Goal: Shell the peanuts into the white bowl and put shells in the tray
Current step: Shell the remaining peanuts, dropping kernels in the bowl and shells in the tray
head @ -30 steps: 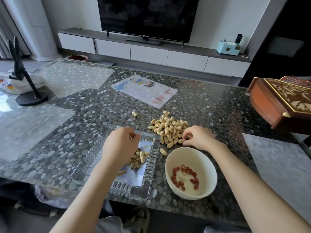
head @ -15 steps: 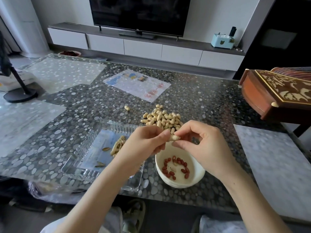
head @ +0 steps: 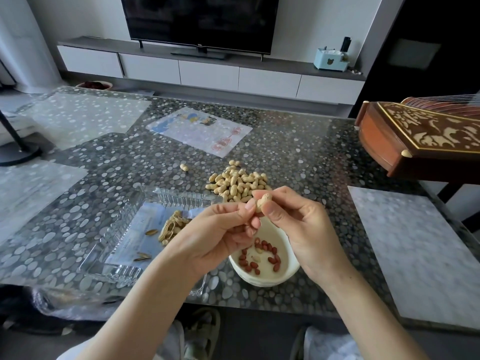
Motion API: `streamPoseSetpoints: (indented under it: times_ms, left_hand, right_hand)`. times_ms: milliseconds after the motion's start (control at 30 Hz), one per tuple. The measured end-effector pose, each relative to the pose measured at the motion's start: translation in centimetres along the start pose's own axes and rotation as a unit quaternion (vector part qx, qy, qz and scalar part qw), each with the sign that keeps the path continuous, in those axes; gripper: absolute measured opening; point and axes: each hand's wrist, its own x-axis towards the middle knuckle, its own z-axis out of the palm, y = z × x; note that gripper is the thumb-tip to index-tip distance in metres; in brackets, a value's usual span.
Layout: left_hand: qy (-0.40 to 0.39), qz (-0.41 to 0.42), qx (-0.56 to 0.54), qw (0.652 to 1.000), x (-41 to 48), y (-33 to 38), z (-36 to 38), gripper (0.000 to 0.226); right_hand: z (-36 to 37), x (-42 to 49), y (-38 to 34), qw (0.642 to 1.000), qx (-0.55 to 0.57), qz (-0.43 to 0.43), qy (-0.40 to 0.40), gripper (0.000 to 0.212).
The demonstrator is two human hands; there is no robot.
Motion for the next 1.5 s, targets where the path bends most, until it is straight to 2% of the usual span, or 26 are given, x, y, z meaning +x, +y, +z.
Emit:
streamPoseSetpoints:
  times_ms: [100,167,267,400,500,633,800,867,967,1133,1233,1333,1500]
  left_hand:
    - [-0.016,-0.004,-0.012,1.0,0.0,-0.4,0.4,0.024]
    - [-0.013,-0.002,0.024,1.0,-0.1,-0.6,0.5,0.025]
    - [0.047,0.018,0.128,0.991,-0.1,-0.6,0.1,0.025]
    - [0.116,0.094,0.212,0.966,0.2,-0.4,-0.5,0.036]
    - [0.119,0.128,0.226,0.958,0.1,-0.4,-0.6,0.035]
    - [0.103,0.14,0.235,0.956,-0.1,-0.4,-0.6,0.026]
    - [0.104,0.147,0.227,0.957,0.2,-0.4,-0.6,0.026]
    - [0.112,0.152,0.225,0.956,0.3,-0.5,-0.8,0.025]
    - [0.112,0.144,0.23,0.956,0.5,-0.7,-0.7,0.027]
    - [0.07,0.106,0.281,0.951,0.4,-1.3,0.2,0.038]
    - [0.043,0.12,0.285,0.95,0.4,-1.6,0.8,0.037]
    - [0.067,0.161,0.308,0.935,0.6,-2.1,1.1,0.033]
    - [0.061,0.198,0.342,0.916,0.8,-2.9,1.3,0.035]
  right_hand:
    - [0.6,-0.1,-0.2,1.0,0.017,0.0,0.011,0.019]
    - [0.7,-0.2,-0.4,0.999,-0.02,-0.028,0.033,0.015]
    - [0.5,-0.3,-0.3,0.987,-0.116,-0.072,0.082,0.018]
    - [0.6,-0.3,0.0,0.974,-0.172,-0.069,0.127,0.022]
    - [0.7,-0.1,0.0,0.967,-0.232,-0.067,0.086,0.012]
    - [0.6,-0.3,0.2,0.961,-0.272,-0.029,0.025,0.024]
    - [0.3,-0.4,0.2,0.97,-0.244,-0.005,-0.012,0.028]
    - [0.1,-0.3,0.2,0.968,-0.25,-0.003,-0.021,0.026]
    - [-0.1,-0.3,0.1,0.962,-0.273,-0.014,-0.027,0.034]
    - [0.5,-0.3,0.8,0.945,-0.315,-0.09,-0.005,0.055]
    - [0.8,-0.4,1.1,0.928,-0.347,-0.135,0.03,0.048]
    - [1.1,-0.6,1.4,0.936,-0.317,-0.135,0.065,0.041]
    - [1.8,-1.3,0.8,0.97,-0.22,-0.059,0.083,0.036]
